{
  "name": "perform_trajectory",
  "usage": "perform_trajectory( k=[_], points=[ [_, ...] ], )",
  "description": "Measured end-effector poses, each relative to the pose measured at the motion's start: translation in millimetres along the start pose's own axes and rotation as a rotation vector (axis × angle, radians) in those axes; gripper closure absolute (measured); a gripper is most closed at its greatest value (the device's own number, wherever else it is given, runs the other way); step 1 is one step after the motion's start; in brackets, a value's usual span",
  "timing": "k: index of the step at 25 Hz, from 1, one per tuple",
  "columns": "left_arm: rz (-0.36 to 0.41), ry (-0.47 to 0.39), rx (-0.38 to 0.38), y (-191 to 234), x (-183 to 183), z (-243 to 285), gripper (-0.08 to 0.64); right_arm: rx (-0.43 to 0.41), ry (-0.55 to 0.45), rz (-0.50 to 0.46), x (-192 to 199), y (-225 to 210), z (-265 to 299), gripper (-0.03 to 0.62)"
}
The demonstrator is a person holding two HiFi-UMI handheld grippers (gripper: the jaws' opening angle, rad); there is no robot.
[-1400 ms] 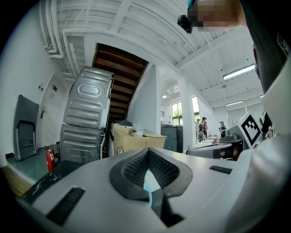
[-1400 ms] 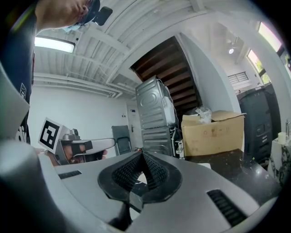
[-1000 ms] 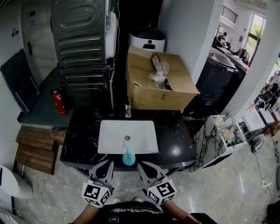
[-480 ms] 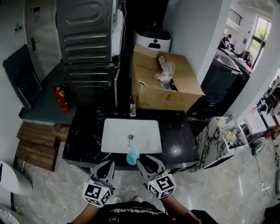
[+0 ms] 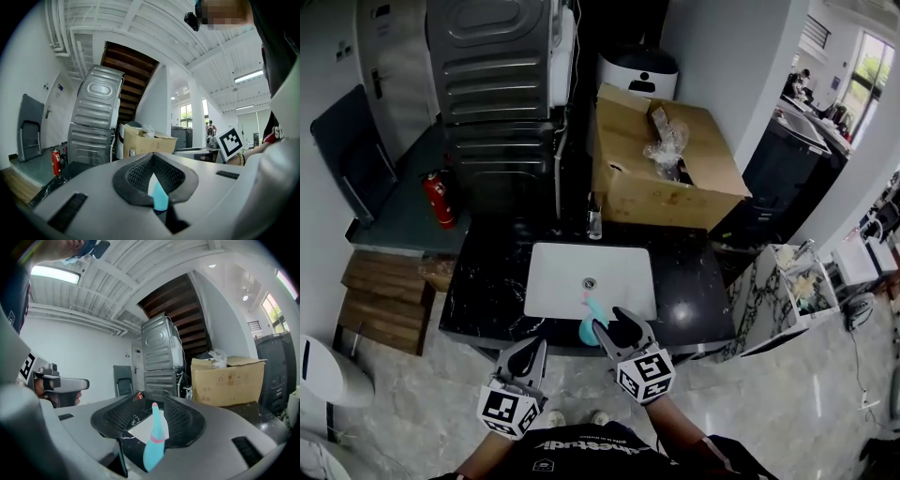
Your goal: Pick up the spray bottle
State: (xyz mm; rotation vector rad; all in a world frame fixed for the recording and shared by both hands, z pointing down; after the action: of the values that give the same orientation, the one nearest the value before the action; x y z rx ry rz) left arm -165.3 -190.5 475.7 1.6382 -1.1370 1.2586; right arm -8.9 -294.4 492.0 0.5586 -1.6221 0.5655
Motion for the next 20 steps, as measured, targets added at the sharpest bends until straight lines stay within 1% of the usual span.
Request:
perform_trajectory(
  k=[7,13,20],
  points=[
    [0.005,-0.001,-0.03,9,-2,-7,0.545,-0.009,0.041,-0.002,26,-4,23,0.371],
    [0.003,0.003,-0.047,13,-1,-13,0.545,0.005,0.065,-0.001,42,-11,35,0.371],
    [0.0,0.018,-0.048,11,4,-13,0.545,0.008,0.1,-0.003,61,-17,47,0.372]
  ],
)
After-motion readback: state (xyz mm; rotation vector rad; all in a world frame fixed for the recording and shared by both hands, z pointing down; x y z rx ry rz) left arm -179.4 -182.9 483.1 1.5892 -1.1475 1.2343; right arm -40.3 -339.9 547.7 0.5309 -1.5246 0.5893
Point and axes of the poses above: the fingertips, and each gripper's own axes: z forward along the fingers, y to its left, x out of its underside, the point moved 4 cm from there along -z, backward along the fingers, and after that the axes turned 13 degrees about -y, right-handed, at the moved point
